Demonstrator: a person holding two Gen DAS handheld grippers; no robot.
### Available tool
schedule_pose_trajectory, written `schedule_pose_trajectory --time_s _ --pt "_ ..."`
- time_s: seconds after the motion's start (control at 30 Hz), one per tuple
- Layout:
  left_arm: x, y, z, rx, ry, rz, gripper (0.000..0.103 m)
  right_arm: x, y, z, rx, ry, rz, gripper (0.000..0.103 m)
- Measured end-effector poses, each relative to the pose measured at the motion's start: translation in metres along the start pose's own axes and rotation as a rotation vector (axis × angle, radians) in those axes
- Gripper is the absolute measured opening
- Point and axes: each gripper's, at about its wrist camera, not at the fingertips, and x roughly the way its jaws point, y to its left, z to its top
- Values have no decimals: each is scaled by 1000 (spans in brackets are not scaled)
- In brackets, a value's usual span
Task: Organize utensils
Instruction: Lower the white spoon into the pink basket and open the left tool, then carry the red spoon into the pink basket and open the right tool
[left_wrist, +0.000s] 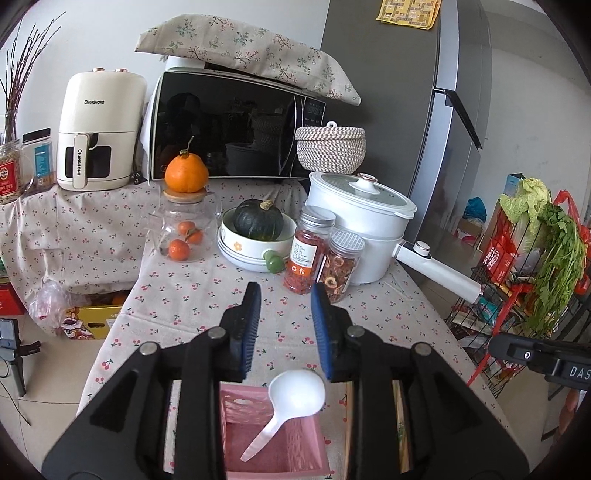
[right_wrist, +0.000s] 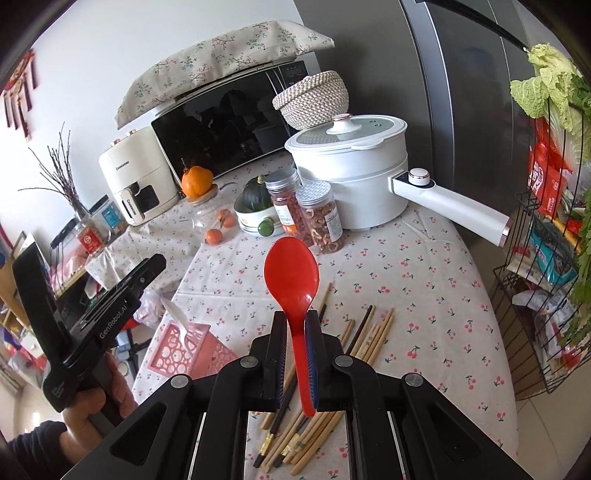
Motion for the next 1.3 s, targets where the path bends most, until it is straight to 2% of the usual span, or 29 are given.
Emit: schedule_pose_trajectory --time_s 0.13,0.23,0.33,0.53,0.7,0.77,0.97,1.2,1.3 --pt "-11 7 5 -31 89 16 67 -1 7 1 3 -24 16 10" --pt "-20 15 7 -65 167 46 72 -2 16 3 6 -44 33 10" --pt "-31 26 7 -94 236 96 82 -4 26 6 7 -73 54 10" --pt "-45 48 -5 -82 330 191 91 -20 50 11 22 -142 126 10" --pt "-45 71 -14 -121 381 195 92 -36 77 13 0 -187 195 10" --pt "-45 77 -15 -112 392 225 92 -34 91 14 -18 -198 209 10" --pt "-49 92 -14 -145 413 235 92 6 122 17 -41 -174 202 10" --pt "-42 101 -18 -141 458 250 92 68 140 8 -97 -6 116 10" --pt "-41 102 -20 -142 469 249 92 79 144 4 -107 25 120 10"
